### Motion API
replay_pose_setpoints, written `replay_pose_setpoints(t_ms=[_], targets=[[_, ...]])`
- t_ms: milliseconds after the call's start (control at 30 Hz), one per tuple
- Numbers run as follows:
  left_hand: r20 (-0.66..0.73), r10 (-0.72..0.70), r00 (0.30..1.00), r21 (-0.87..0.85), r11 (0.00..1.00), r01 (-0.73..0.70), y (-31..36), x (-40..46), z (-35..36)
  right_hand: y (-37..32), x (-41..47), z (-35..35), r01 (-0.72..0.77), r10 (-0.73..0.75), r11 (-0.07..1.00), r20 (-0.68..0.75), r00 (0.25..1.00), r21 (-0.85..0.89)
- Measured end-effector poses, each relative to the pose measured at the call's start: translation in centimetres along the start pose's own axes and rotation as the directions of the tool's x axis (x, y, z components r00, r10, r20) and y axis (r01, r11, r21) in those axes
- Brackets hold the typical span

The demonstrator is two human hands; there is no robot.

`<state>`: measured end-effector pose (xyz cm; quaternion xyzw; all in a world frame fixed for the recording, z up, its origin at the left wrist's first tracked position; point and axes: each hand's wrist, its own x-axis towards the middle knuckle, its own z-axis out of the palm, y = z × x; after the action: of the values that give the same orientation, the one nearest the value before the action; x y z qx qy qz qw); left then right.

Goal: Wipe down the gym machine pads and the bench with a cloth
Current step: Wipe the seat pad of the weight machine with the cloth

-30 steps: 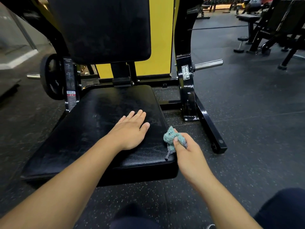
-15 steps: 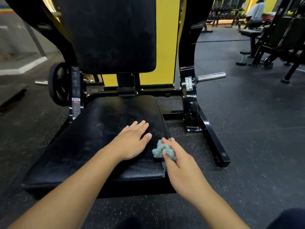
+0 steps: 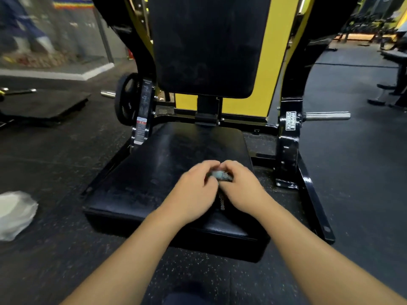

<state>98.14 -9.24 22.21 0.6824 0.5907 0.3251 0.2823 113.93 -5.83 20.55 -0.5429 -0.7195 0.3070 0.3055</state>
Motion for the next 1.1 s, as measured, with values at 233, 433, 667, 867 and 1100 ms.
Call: replay_pose_setpoints(t_ms=[233, 433, 667, 867, 1100], targets=[[-0.109, -0.146, 0.983, -0.170, 0.977, 0.126, -0.6, 0.3, 0.6, -0.6, 4.1, -2.0, 0.001, -0.078, 0.949, 0.233, 0.969, 0.315], [-0.205, -0.318, 0.926, -0.291, 0.923, 0.252, -0.4, 0.7, 1.5, -1.1, 7.1, -2.8, 0.025, -0.180, 0.928, 0.389, 0.903, 0.371], [-0.406, -0.505, 0.762, -0.244, 0.863, 0.442, 1.8, 0.5, 2.8, -1.7, 7.9, -1.7, 0.043, -0.246, 0.886, 0.389, 0.888, 0.462], [-0.564, -0.637, 0.526, -0.466, 0.771, 0.434, 3.3, -2.4, 3.2, 0.4, 5.3, -0.5, -0.179, -0.092, 0.815, 0.428, 0.899, 0.551], [-0.681, -0.680, 0.272, -0.616, 0.732, 0.291, 5.2, -8.1, 3.3, 2.2, 2.5, -2.7, 0.168, -0.253, 0.964, 0.510, 0.822, 0.206]])
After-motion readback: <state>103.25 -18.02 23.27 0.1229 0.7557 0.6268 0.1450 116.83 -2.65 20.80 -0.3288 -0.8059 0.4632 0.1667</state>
